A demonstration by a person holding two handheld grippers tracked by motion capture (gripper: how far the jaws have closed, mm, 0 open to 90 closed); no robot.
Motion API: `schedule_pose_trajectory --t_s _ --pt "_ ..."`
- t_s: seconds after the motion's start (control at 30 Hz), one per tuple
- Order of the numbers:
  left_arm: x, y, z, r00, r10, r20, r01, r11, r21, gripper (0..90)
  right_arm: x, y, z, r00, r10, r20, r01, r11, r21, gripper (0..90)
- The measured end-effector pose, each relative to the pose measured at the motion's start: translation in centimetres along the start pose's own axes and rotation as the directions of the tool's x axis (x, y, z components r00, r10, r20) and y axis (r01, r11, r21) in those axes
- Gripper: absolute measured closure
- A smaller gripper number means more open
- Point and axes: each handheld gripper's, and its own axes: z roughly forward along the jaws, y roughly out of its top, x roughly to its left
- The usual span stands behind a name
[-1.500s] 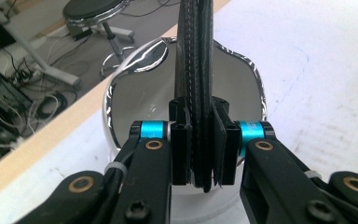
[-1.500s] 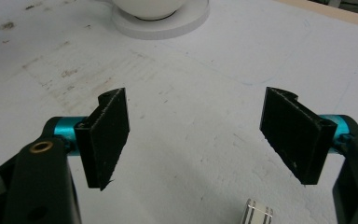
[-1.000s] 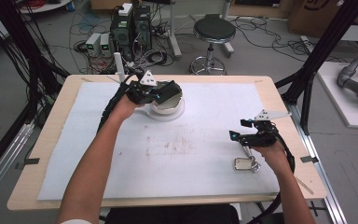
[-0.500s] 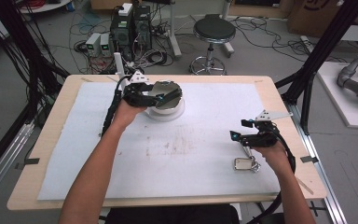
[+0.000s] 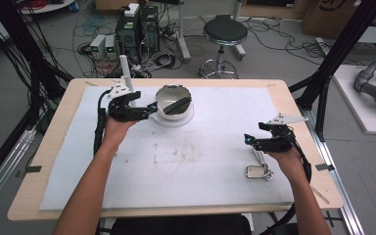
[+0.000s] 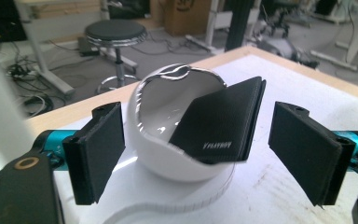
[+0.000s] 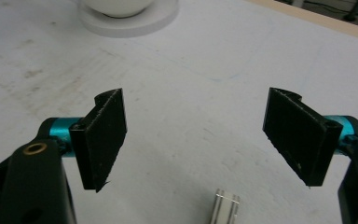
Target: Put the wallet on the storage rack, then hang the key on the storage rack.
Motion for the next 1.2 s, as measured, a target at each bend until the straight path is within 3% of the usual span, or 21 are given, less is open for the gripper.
schedule_pose_trajectory --t_s 0.2,0.53,0.77,1.2 --pt "0.3 -2.0 -3.5 0.9993 -0.007 -0.036 0.006 0.9993 -0.037 18.3 -0.2 0.1 0.1 0.9988 0.000 0.049 -0.001 1.000 0.016 20.5" --pt "1.0 -3.5 -6.6 0.9971 -0.053 -0.055 0.049 0.9969 -0.062 18.3 -0.3 0.2 0.1 0.9998 -0.006 0.021 0.006 1.000 0.001 20.5" --pt "1.2 -3.8 -7.0 0.9969 -0.049 -0.062 0.045 0.9972 -0.061 18.3 -0.3 0.3 0.0 0.9999 -0.006 0.016 0.007 0.999 -0.031 20.5" --pt "0.4 -3.7 -6.3 0.9979 -0.039 -0.052 0.036 0.9982 -0.047 18.3 -0.7 -0.2 -0.8 0.9997 0.008 0.024 -0.008 0.999 -0.036 20.5"
